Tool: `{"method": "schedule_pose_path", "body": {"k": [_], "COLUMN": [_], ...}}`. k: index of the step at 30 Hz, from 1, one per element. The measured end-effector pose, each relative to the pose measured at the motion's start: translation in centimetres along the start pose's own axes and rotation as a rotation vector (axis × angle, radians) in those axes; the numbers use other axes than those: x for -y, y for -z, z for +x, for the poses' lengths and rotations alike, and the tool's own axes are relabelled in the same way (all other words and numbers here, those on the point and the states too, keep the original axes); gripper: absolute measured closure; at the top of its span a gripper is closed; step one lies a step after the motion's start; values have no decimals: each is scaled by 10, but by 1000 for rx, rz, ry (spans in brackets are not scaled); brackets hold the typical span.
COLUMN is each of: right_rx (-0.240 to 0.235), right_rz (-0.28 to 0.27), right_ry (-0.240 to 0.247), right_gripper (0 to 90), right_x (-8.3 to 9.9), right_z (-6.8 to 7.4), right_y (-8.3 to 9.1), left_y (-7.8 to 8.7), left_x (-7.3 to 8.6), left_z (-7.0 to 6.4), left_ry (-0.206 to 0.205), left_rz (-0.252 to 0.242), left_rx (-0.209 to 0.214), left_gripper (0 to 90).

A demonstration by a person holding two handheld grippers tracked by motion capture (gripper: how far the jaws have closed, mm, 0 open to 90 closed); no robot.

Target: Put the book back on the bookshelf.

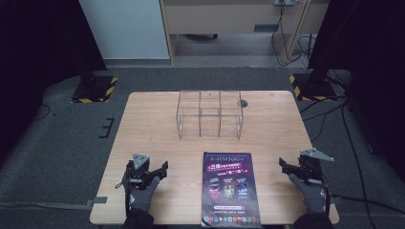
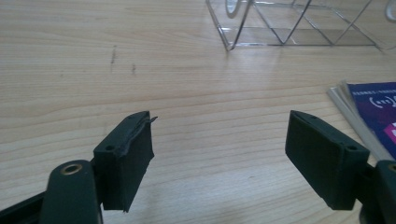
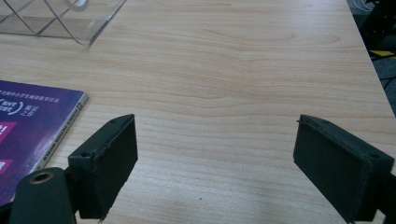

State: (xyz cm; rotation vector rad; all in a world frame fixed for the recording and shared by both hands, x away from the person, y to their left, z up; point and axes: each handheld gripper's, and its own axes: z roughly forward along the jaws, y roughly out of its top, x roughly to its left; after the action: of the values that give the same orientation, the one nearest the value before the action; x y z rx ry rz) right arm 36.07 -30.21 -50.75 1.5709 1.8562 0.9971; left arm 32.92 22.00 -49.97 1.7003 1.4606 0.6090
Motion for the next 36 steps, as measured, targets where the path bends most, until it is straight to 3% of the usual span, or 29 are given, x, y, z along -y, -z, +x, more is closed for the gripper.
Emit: {"method": "schedule_pose_path", "body": {"k": [23,36], "right_rx": [-63,-102], "right_rz": [-42,-46], "right_ry": [41,65], "right_gripper": [123,118], "right_x": [-7,-6], "right_z": [29,49], "right_y": [12,11], "left_y": [1,-6], "left_x": [0,4], "left_z": [-41,-68], "left_ry": [-29,-63], "left_rz": [-18,12], "left_rx": [110,166], "left_gripper": [212,213]}}
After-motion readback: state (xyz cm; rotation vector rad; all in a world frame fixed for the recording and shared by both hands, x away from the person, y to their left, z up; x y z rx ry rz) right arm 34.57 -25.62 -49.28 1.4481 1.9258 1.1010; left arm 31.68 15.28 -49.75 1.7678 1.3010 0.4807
